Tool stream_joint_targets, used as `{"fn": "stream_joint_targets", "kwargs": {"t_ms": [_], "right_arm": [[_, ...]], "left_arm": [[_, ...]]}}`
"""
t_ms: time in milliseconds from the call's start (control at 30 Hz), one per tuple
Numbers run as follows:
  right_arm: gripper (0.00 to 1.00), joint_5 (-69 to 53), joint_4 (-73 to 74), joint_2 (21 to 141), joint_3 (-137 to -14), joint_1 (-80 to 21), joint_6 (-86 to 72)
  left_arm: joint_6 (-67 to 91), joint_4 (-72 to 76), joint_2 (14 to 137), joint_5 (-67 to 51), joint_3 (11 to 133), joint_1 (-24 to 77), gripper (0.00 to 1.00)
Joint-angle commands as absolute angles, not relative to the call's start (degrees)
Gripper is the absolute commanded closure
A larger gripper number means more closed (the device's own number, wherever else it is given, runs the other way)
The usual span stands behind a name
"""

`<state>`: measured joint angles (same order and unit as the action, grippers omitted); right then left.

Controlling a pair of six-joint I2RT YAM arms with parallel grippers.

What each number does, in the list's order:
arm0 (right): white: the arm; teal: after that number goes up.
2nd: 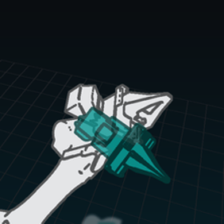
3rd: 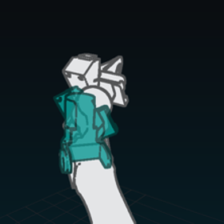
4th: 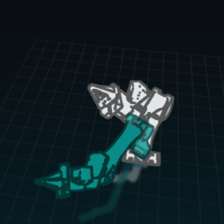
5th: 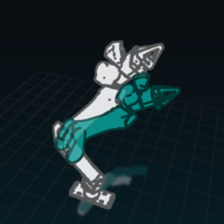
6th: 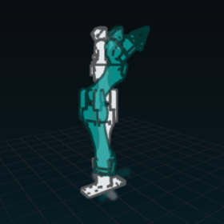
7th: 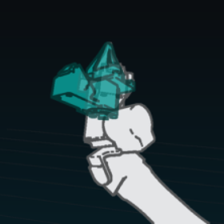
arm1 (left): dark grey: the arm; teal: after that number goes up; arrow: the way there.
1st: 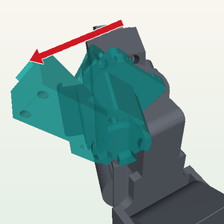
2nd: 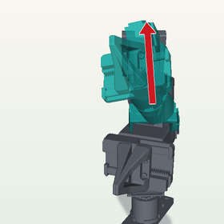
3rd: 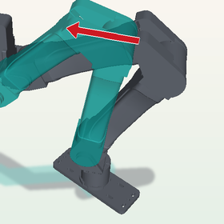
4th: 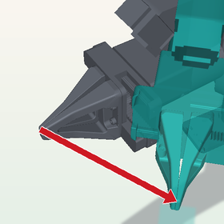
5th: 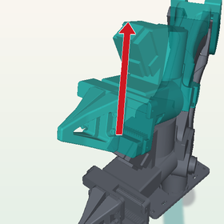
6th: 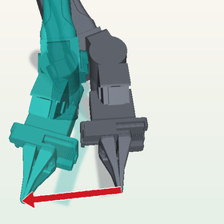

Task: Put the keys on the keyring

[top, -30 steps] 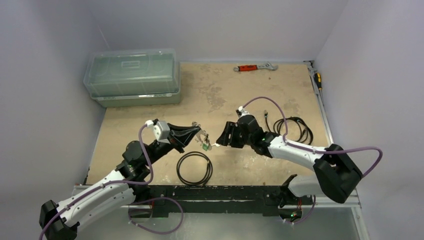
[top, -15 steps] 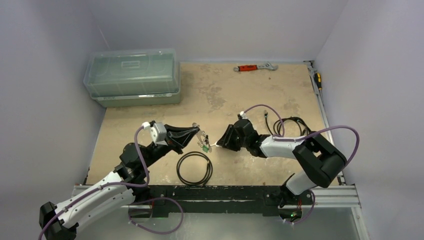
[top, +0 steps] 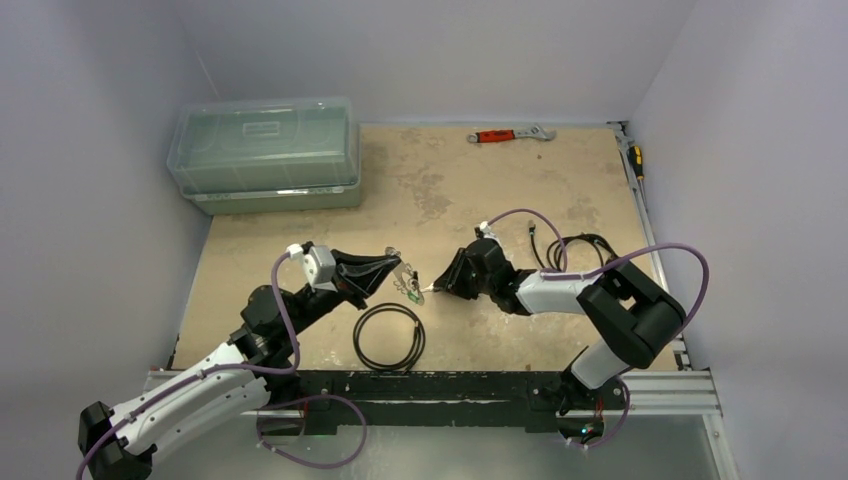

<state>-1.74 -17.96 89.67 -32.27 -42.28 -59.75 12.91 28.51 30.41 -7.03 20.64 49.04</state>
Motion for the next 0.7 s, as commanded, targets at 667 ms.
{"fn": "stream_joint_targets", "kwargs": {"t_ms": [667], "right_arm": [[1.00,5.7,-16.8,88.9,-33.8,-42.4,-50.9]], "left_arm": [[12.0,31.2,30.4,-6.0,20.9,50.2,1.00]]}}
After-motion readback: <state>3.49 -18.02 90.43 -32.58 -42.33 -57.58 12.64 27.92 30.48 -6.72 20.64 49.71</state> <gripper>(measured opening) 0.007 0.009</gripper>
